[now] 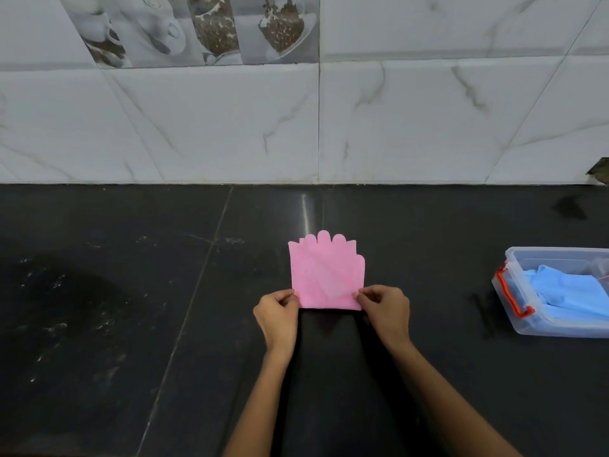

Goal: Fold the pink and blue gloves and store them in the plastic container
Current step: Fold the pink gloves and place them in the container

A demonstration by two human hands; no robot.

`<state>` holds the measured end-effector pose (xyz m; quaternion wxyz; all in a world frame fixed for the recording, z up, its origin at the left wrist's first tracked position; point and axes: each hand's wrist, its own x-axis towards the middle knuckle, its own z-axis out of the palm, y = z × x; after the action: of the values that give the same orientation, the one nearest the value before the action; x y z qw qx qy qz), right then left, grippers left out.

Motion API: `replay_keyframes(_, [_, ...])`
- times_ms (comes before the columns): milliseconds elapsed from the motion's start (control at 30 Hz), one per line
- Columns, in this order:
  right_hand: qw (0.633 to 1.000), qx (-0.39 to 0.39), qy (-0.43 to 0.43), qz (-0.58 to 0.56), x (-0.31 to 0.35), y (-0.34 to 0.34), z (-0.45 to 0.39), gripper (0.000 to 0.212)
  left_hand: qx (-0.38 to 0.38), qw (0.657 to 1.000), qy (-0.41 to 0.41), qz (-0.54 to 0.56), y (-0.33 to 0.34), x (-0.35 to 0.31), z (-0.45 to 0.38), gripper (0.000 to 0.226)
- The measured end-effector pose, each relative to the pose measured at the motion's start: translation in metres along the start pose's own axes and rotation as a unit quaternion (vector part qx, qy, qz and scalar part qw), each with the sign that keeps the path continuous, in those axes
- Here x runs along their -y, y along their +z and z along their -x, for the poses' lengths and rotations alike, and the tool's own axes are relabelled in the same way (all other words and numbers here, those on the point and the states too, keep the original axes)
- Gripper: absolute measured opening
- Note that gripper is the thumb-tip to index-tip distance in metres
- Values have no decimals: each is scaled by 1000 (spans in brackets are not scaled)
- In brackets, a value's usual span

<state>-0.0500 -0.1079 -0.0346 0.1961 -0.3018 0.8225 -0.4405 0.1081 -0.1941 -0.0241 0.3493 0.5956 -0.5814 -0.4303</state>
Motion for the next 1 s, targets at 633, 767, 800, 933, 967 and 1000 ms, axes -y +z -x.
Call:
replay_keyframes(633, [991,-49,-58,110,15,8,-8,20,-32,986,130,-100,9,2,19,13])
replay_keyframes(767, [995,-60,-55,56,13,8,-3,21,-25,984,126,-120,5,0,16,9])
replay_keyframes(800, [997,-53,-53,24,11,5,0,19,-17,984,124,-123,4,0,16,13])
replay_keyframes(933, [997,3,-71,-40,-9,-17,14,20,28,992,73,-98,4,-3,31,24])
replay_keyframes(967, [996,10,-75,-41,-14,-27,14,22,44,993,62,-88,6,-4,40,25])
replay_keyframes(1000, [996,14,-77,-41,-19,-37,13,22,62,994,55,-77,10,-5,51,26])
